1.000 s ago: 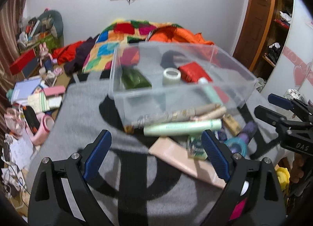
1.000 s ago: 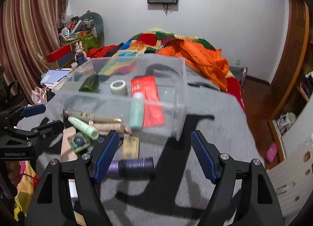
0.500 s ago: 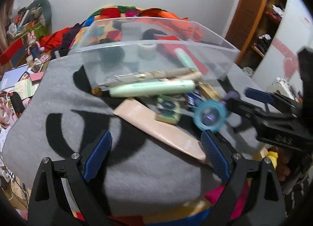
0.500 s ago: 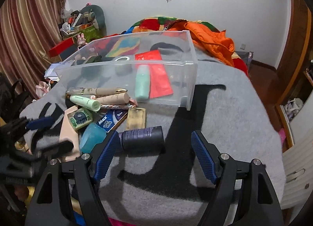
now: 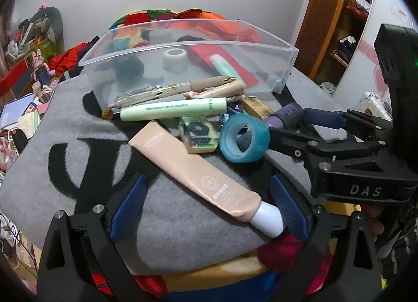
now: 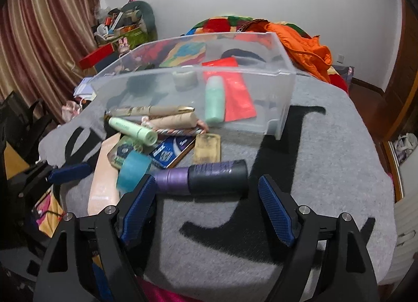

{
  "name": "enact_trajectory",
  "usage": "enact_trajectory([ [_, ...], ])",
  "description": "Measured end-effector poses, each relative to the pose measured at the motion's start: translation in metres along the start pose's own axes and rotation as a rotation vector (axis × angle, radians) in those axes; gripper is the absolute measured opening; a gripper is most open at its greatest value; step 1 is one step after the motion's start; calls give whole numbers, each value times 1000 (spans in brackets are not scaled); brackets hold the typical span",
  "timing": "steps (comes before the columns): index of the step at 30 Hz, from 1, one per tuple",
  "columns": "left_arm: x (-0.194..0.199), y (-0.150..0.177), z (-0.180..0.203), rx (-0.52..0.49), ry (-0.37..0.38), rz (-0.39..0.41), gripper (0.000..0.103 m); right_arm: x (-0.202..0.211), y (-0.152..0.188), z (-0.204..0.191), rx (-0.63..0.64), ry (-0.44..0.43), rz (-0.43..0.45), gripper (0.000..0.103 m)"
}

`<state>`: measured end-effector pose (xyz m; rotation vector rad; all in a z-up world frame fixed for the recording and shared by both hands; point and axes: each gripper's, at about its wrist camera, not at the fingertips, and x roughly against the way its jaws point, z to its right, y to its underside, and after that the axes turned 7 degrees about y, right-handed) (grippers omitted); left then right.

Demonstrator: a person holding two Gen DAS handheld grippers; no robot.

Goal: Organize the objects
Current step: 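Grasp the beige cosmetic tube with the left tool while the right tool grasps the purple-black cylinder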

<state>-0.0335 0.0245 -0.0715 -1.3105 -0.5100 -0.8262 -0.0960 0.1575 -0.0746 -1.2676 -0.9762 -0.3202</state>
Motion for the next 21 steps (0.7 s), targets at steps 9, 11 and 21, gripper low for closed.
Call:
enact_trajectory([
  [9, 21, 18, -30, 14, -117, 14, 96, -5, -1, -14, 41, 17, -5, 86],
  [11, 23, 18, -35, 27, -130, 17, 96, -9, -2, -15, 31, 21, -12, 87],
  [21, 13, 8, -30, 11, -133, 33, 72, -16, -2, -22, 12, 53, -22, 97],
])
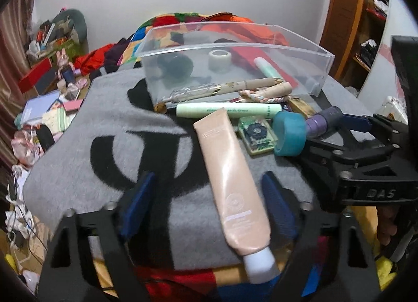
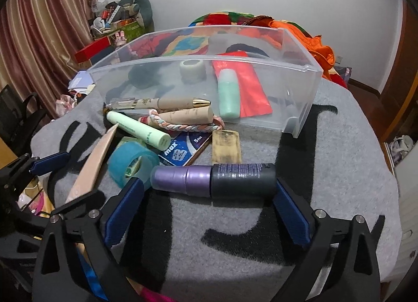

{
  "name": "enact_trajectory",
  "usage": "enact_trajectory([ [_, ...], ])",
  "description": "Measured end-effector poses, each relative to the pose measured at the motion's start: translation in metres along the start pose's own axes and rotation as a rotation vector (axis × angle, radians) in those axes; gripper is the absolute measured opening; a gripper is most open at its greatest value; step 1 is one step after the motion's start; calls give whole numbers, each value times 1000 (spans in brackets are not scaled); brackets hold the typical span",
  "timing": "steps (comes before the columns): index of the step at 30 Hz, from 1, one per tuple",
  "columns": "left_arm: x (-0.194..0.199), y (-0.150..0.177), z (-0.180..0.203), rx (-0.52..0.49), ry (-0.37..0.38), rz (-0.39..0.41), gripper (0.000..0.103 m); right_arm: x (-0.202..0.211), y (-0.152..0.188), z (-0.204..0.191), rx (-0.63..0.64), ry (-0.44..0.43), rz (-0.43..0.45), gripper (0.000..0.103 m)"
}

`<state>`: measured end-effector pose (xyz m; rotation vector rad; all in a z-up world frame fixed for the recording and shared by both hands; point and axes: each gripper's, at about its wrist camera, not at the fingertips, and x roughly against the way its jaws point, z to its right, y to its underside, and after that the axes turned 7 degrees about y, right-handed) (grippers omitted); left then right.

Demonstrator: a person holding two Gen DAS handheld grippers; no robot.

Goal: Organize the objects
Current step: 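Grasp the beige cosmetic tube with the left tool while the right tool grasps the purple-black cylinder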

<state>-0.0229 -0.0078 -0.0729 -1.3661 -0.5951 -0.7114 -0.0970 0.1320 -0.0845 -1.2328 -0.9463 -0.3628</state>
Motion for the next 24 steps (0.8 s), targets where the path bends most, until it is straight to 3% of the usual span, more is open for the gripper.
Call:
enact_trajectory([
  [4, 1, -2, 1, -8, 19, 4, 43, -4, 1, 0, -12, 46, 16, 96],
  [9, 3, -2, -8, 6, 39, 8, 32, -1, 3, 2, -14, 56, 35, 90],
  [18, 18, -4, -25, 84, 73, 45, 31, 14, 3, 24, -90, 48, 73, 90],
  [24, 36, -14, -23, 83, 78, 100, 31, 36, -4, 30, -99, 55, 131, 90],
])
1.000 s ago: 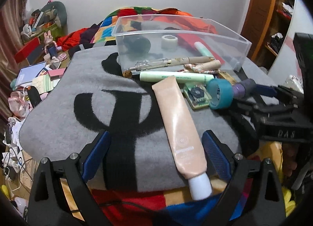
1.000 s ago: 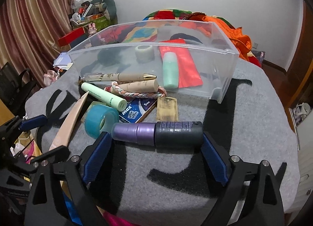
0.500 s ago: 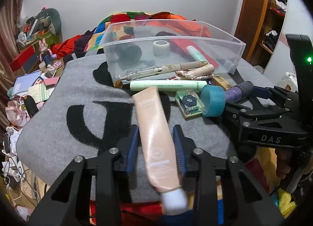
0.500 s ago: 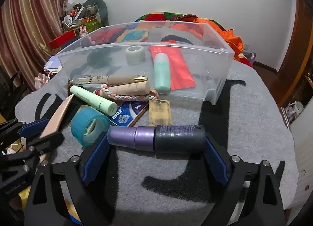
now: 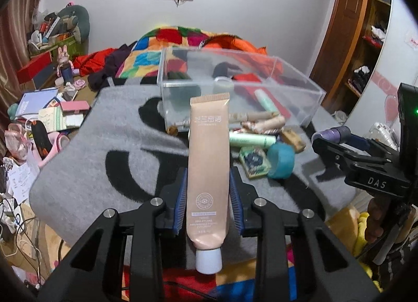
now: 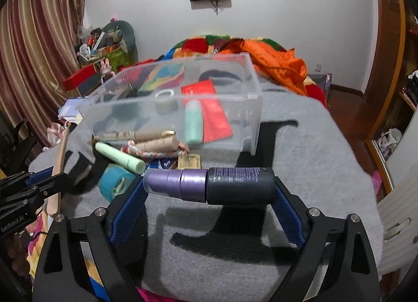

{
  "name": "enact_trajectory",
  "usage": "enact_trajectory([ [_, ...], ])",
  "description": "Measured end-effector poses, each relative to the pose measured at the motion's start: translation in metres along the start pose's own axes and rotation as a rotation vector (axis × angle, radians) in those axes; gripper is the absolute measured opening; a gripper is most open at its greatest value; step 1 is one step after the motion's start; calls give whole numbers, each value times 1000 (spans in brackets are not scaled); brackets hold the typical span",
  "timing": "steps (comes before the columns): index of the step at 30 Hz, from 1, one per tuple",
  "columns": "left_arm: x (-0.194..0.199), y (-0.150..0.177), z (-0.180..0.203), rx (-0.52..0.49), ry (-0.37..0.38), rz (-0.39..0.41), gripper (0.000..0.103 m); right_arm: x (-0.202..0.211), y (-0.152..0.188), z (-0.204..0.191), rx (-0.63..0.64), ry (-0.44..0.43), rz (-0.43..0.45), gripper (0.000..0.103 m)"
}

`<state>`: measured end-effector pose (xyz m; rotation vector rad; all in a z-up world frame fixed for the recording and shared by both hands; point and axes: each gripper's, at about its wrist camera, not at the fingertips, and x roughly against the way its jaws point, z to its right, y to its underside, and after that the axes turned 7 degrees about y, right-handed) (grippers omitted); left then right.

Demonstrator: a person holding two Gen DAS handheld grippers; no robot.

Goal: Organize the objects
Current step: 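Carry the beige tube and purple-black cylinder into the clear box and release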

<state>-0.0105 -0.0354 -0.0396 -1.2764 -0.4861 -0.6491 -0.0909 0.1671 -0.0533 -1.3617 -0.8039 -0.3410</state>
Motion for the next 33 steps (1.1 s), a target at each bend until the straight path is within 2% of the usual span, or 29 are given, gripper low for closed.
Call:
enact_trajectory([
  [9, 22, -23, 16, -38, 13, 90, 27, 19, -16, 1, -3, -14, 54, 90],
  [10, 23, -25, 16, -42, 17, 94, 14, 20, -17, 1, -1, -12, 59, 90],
  [11, 24, -29, 17, -45, 27, 94, 7, 21, -19, 0, 1, -10, 65, 90],
  [24, 27, -63, 26, -70, 53, 153, 7, 31, -44, 1, 9, -3, 125, 90],
  [33, 34, -96, 25, -82, 37, 214, 7, 28, -68, -2, 28, -9, 155, 90],
])
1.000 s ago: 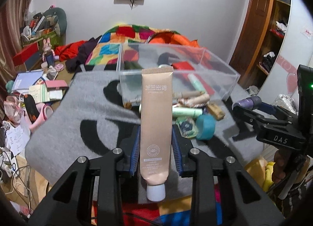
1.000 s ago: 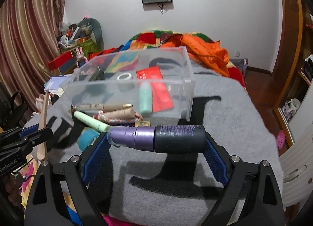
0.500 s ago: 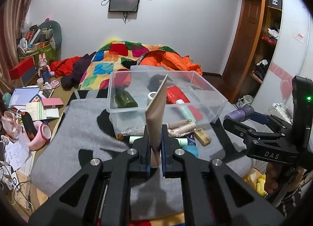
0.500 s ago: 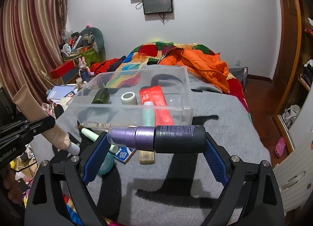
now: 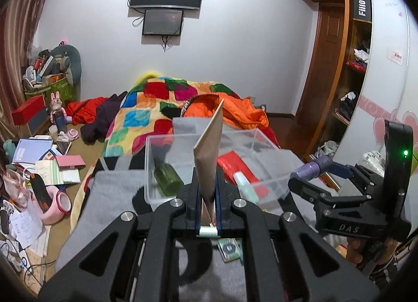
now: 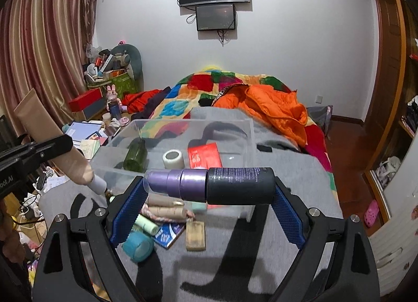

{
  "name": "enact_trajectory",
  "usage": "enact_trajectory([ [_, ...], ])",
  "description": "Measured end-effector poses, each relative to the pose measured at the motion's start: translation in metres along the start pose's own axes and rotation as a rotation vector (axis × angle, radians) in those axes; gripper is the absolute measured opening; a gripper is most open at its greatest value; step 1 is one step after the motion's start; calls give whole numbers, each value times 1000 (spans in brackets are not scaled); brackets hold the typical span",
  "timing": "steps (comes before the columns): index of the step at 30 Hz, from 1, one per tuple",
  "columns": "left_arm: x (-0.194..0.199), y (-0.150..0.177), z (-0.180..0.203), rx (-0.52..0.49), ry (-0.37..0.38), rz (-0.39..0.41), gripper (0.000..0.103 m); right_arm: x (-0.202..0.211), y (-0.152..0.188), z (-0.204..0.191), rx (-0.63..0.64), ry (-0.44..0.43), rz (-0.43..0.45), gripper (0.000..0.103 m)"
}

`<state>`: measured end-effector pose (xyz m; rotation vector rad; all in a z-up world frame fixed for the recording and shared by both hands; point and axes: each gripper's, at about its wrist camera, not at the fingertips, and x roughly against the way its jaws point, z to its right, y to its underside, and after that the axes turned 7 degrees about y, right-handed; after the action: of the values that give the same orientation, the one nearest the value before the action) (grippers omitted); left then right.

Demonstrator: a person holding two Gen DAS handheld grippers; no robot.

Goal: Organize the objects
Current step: 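Carry the beige tube and purple-black cylinder into the clear box and release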

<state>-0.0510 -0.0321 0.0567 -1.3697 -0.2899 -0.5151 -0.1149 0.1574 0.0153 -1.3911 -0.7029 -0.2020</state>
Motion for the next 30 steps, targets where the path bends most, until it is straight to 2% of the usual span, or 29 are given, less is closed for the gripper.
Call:
enact_trajectory([
  [7, -21, -18, -12, 12, -24, 1, 7, -18, -13, -2, 11, 1, -5, 90],
  [15, -59, -19, -24, 24, -46, -51, 7, -57, -22, -6, 25, 21, -62, 90],
  [25, -106, -6, -22, 67, 75, -158, 7, -96, -16, -15, 69, 24, -153, 90],
  [30, -123, 2, -23, 91, 134, -216, 7, -99, -16, -19, 93, 25, -153, 90],
])
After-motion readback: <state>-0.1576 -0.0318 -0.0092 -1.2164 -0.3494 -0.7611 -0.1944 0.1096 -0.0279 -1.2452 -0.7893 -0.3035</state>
